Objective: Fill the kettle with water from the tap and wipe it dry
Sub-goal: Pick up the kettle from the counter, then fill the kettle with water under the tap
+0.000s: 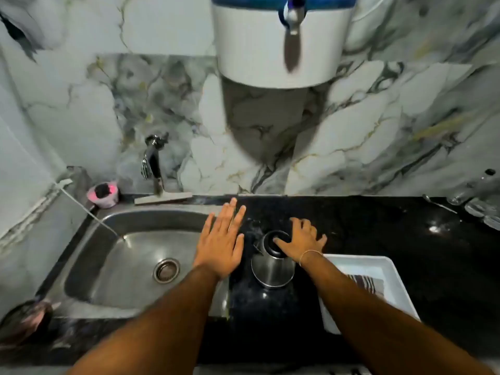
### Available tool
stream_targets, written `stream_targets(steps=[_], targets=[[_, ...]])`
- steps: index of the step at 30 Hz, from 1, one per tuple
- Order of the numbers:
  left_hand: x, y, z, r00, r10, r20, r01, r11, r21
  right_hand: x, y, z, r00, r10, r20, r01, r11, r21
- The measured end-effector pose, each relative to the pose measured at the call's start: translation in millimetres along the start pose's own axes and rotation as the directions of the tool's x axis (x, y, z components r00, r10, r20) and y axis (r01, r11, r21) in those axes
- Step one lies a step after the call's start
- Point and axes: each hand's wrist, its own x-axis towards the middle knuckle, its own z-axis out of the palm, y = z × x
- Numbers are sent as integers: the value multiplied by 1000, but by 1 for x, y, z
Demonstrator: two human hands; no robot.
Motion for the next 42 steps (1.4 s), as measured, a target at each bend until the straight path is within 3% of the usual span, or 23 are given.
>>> stream_targets(steps=[4,10,14,16,20,24,28,33,37,40,42], targets=[[-41,-4,42,988,-80,132,81,997,-1,16,17,18,984,76,164,-55,990,-131],[-65,-5,64,966,-144,214,148,989,-3,57,26,8,938,-82,336,206,912,-354],[-69,1,65,941,-174,289,178,984,12,74,32,4,857,-155,492,313,914,-259],[-71,3,67,932,-178,317,179,984,26,81,40,3,834,-215,508,321,938,-128],[-73,5,67,917,-209,339,193,978,80,78,71,8,866,-314,389,227,940,254],[-80,6,61,910,-245,334,212,968,133,73,92,35,924,-309,227,144,829,541],[-77,-13,41,908,-229,351,172,967,186,69,92,56,967,-247,53,141,701,699],[-65,-55,20,903,-157,401,43,959,280,62,62,59,978,-192,-82,192,670,718],[-40,-112,18,878,-355,321,276,924,264,57,18,61,968,-211,-132,240,646,725],[3,-169,5,791,-609,59,596,788,154,56,-42,63,972,-216,-95,216,652,727],[35,-210,-10,697,-707,-117,713,701,12,56,-86,70,970,-231,-76,214,661,719]])
